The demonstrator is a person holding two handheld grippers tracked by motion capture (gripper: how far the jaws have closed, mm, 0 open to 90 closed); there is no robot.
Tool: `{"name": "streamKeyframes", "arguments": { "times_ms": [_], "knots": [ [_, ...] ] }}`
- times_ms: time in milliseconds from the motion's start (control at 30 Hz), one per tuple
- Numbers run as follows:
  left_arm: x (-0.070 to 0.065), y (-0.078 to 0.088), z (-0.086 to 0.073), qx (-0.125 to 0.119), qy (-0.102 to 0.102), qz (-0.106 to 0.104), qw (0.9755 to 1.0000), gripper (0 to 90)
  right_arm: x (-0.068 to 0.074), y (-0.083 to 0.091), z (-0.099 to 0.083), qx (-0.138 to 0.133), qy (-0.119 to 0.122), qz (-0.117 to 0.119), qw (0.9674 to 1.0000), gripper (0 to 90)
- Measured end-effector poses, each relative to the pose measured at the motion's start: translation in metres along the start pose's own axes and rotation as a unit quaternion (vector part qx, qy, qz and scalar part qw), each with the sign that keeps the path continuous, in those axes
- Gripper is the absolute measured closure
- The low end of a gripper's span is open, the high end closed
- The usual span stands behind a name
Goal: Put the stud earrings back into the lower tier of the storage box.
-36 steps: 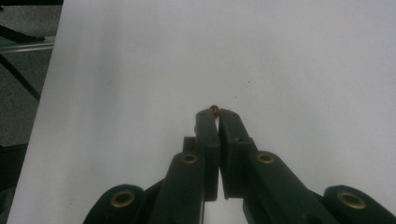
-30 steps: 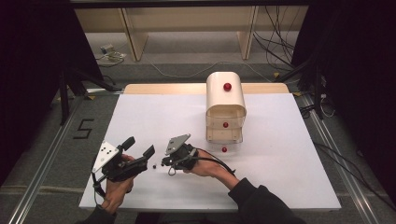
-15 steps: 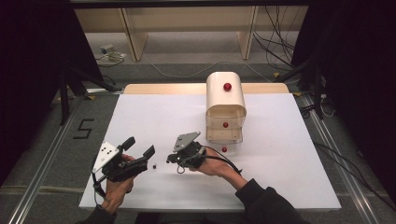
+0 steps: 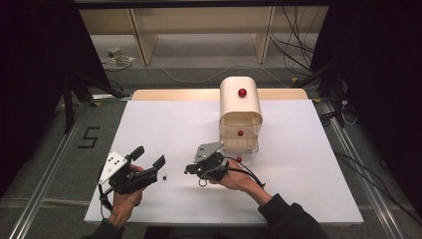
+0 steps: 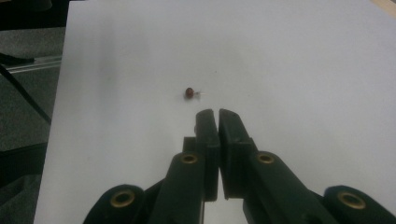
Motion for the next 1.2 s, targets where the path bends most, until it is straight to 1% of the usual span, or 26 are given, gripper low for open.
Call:
{"name": "streamKeyframes", "arguments": {
  "times_ms": [133,433,500,633,833,967,1200],
  "knots": [
    [0.0,0.0,0.0,0.0,0.0,0.0,1.0,15.5,0.0,0.004,0.0,-0.002,-0.002,-0.002,1.0,88.3],
    [-0.001,0.0,0.0,0.001,-0.002,-0.003,1.0,15.5,-0.007,0.018,-0.007,-0.008,-0.015,-0.015,0.9997,88.3],
    [-0.001,0.0,0.0,0.002,-0.005,-0.002,1.0,15.5,-0.008,0.022,-0.009,-0.01,-0.019,-0.02,0.9996,88.3],
    [0.0,0.0,0.0,0.0,-0.001,-0.002,1.0,15.5,-0.012,0.031,-0.012,-0.017,-0.025,-0.028,0.9992,88.3],
    [0.0,0.0,0.0,-0.001,-0.002,-0.002,1.0,15.5,-0.018,0.041,-0.019,-0.02,-0.039,-0.038,0.9983,88.3],
    [-0.001,0.0,0.0,0.002,-0.005,-0.002,1.0,15.5,-0.021,0.046,-0.021,-0.026,-0.041,-0.042,0.9979,88.3],
    [0.0,0.0,0.0,0.002,-0.004,-0.003,1.0,15.5,-0.025,0.054,-0.025,-0.031,-0.048,-0.05,0.9971,88.3]
  ]
}}
Point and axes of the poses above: each handheld gripper's, and its own axes: y roughly backward along the jaws, z roughly out of its top, x roughly to its left, the point moved 6 cm from there along -y, roughly forward along the jaws, and after that the axes turned 12 degrees about x, right-handed, at the moved point
